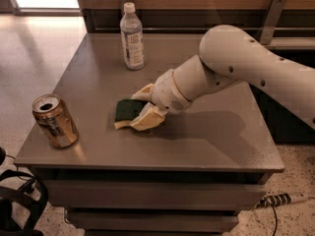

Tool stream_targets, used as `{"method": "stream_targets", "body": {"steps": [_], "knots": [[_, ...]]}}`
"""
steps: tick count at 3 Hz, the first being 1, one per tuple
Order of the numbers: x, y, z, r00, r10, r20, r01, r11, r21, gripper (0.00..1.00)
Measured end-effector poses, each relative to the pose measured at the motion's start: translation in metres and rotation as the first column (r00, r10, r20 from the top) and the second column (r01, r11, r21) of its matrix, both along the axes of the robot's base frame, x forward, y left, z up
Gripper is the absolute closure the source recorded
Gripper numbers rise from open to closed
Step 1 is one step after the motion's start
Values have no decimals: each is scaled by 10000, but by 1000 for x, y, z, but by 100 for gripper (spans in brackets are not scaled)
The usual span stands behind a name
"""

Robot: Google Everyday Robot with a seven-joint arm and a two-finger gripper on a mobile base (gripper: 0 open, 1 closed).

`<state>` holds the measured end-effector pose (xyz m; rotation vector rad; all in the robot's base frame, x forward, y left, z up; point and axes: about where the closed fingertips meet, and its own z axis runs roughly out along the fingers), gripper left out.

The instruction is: Move sponge near orange can

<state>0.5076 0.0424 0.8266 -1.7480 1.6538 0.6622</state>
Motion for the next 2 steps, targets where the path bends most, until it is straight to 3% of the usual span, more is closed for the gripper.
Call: {"method": "stream_targets", "body": {"steps": [2], "knots": [[-16, 31, -1, 9947, 1006, 232, -1009, 9949, 84, 98]]}}
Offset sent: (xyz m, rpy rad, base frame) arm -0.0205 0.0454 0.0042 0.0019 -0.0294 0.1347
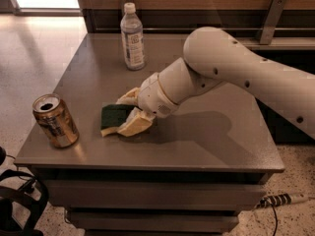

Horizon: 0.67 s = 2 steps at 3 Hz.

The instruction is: Move sponge near orange can

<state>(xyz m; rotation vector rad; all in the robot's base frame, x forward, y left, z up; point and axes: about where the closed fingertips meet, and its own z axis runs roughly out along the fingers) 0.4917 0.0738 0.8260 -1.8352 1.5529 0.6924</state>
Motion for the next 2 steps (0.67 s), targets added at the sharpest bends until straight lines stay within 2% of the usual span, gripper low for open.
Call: {"method": "stream_targets", "body": {"steps": [1, 2], "knots": [[3, -4, -8, 9993, 85, 354, -98, 9992, 392, 75], [2, -3, -8, 9992, 132, 389, -147, 9992, 383, 53]]}}
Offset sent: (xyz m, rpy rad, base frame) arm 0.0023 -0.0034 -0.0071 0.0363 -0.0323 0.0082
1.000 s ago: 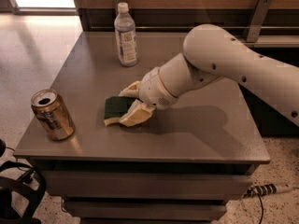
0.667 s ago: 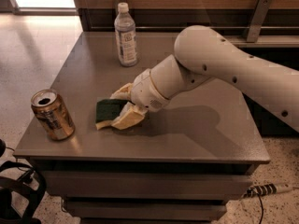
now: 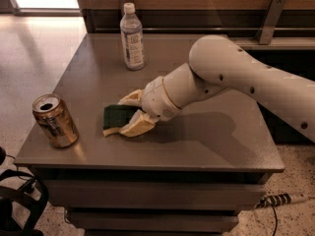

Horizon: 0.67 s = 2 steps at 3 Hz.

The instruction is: Move sponge near orange can

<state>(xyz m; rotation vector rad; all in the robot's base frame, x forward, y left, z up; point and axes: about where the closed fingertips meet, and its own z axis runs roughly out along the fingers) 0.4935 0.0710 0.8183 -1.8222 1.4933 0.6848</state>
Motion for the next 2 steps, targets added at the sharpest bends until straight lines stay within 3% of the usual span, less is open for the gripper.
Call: {"method": "stream_targets", "body": {"steps": [2], "knots": [[-2, 2, 0, 10000, 51, -4, -51, 10000, -13, 6]]}}
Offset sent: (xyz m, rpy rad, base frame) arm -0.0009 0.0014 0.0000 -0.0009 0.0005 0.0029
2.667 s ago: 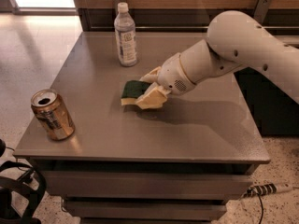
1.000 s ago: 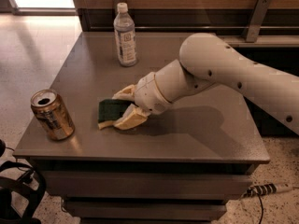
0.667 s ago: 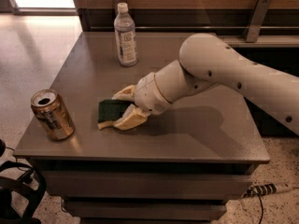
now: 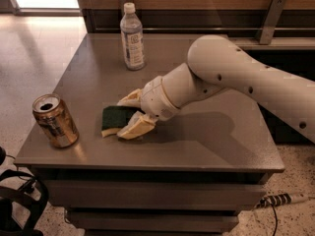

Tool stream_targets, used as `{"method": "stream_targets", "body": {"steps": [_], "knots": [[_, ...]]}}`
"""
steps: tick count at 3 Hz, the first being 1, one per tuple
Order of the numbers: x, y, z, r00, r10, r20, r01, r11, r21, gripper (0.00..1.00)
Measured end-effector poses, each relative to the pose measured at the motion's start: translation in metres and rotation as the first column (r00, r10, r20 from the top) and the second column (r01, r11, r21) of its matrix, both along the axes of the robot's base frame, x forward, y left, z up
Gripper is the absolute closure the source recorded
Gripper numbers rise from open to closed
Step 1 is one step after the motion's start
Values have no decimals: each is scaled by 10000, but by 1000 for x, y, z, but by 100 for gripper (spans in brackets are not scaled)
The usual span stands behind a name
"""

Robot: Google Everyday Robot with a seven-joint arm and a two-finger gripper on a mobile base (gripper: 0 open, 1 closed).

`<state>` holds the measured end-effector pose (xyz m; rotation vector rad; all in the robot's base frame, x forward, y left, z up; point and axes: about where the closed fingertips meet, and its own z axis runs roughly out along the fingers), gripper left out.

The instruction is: Move sponge near orange can

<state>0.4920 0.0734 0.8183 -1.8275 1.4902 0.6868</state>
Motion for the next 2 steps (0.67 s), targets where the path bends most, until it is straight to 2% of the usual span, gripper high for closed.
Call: {"method": "stream_targets", "body": {"steps": [1, 2], "knots": [[0, 0, 0, 10000, 6, 0, -6, 10000, -1, 0], [0, 0, 0, 10000, 6, 0, -6, 10000, -1, 0]]}}
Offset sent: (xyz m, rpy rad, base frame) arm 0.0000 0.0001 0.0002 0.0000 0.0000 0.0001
